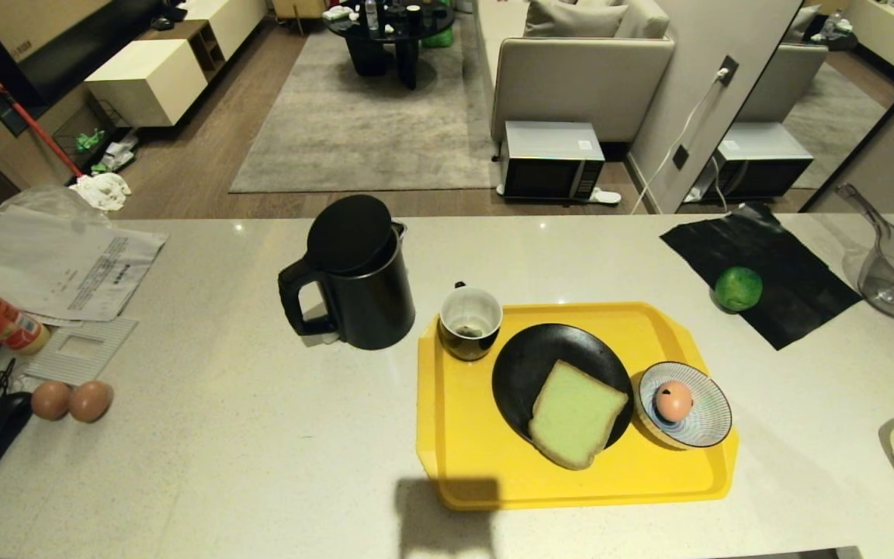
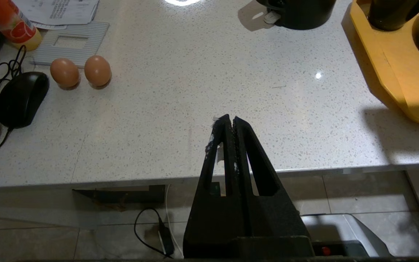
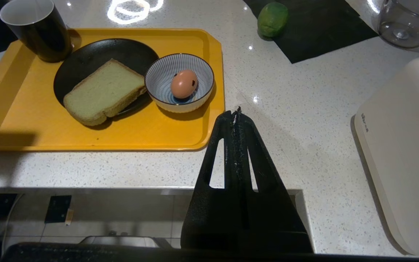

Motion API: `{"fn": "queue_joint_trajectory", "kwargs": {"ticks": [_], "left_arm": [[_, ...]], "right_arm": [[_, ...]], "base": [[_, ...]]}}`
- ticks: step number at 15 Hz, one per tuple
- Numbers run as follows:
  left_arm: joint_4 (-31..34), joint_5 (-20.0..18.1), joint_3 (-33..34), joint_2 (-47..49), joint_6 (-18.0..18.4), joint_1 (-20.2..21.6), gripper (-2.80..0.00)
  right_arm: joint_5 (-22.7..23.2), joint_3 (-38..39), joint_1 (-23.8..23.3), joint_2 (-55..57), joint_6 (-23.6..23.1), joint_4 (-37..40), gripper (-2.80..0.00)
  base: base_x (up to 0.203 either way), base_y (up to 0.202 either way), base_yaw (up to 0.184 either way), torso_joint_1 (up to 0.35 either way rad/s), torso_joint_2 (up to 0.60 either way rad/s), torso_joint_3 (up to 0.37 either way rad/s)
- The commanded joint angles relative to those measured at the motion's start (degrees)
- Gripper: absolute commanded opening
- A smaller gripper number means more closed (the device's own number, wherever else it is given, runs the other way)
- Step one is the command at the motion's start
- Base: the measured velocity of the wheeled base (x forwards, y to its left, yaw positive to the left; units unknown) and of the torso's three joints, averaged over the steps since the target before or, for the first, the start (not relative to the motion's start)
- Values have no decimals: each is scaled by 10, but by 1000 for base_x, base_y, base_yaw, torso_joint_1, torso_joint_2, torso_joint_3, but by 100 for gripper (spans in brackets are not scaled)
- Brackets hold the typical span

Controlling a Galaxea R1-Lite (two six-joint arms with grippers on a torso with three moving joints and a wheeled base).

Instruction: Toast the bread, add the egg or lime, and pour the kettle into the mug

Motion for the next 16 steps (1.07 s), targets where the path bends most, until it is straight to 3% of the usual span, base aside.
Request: {"fn": "queue_joint_trajectory", "kwargs": {"ticks": [1,16], "left_arm": [[0,0,0,0,0,0,-280],[0,0,0,0,0,0,-280]], "right_arm": [[-1,15,0,1,1,-1,-280],[-3,15,0,1,9,-1,-280]], "base": [[0,0,0,0,0,0],[0,0,0,0,0,0]]}}
